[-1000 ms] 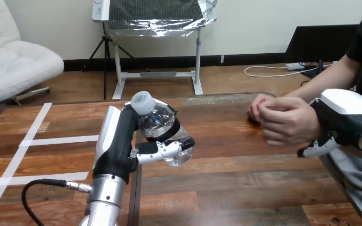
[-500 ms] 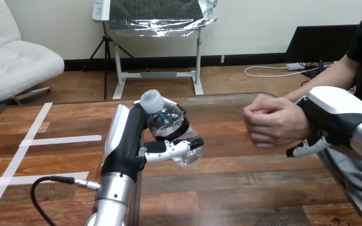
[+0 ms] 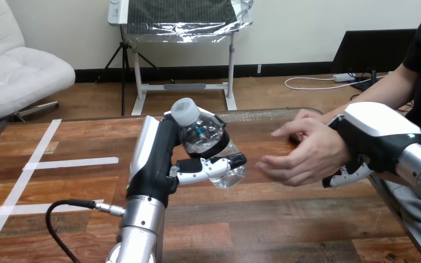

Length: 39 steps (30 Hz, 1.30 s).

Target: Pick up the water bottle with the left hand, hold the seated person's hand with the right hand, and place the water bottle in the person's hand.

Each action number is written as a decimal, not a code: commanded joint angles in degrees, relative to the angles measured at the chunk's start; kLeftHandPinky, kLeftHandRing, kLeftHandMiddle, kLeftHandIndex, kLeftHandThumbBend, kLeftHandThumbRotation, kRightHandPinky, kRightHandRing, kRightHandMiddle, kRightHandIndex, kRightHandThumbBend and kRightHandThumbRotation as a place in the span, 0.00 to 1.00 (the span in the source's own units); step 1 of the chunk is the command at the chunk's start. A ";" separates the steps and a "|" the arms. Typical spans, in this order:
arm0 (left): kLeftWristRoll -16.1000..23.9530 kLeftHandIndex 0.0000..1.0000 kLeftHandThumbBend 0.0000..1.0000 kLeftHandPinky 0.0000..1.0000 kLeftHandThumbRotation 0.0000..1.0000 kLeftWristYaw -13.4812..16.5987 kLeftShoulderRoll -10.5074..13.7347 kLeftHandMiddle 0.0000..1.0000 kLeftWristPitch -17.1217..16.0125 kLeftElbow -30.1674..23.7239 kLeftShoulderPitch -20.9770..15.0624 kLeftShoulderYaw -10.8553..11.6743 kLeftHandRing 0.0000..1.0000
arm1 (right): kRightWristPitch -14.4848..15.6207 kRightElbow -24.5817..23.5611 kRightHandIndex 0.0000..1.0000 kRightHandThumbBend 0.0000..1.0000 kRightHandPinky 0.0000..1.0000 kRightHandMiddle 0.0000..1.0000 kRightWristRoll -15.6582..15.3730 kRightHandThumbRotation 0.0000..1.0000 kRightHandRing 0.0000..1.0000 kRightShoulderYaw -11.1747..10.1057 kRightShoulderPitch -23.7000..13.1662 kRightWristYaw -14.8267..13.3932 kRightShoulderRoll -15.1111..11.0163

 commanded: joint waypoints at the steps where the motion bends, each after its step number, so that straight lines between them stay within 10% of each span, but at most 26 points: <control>1: 0.47 0.48 0.59 0.37 0.00 0.35 -1.06 0.42 0.22 -2.20 -5.36 -0.84 0.38 | -1.06 -1.43 0.42 0.77 0.30 0.44 -0.91 0.00 0.36 1.00 -3.78 -0.99 1.27; 39: 0.75 0.49 0.58 0.36 0.00 0.61 -3.02 0.42 -0.27 0.73 -8.94 -5.03 0.38 | -0.42 -6.49 0.43 0.75 0.30 0.47 -2.02 0.00 0.38 0.71 -3.30 1.24 2.42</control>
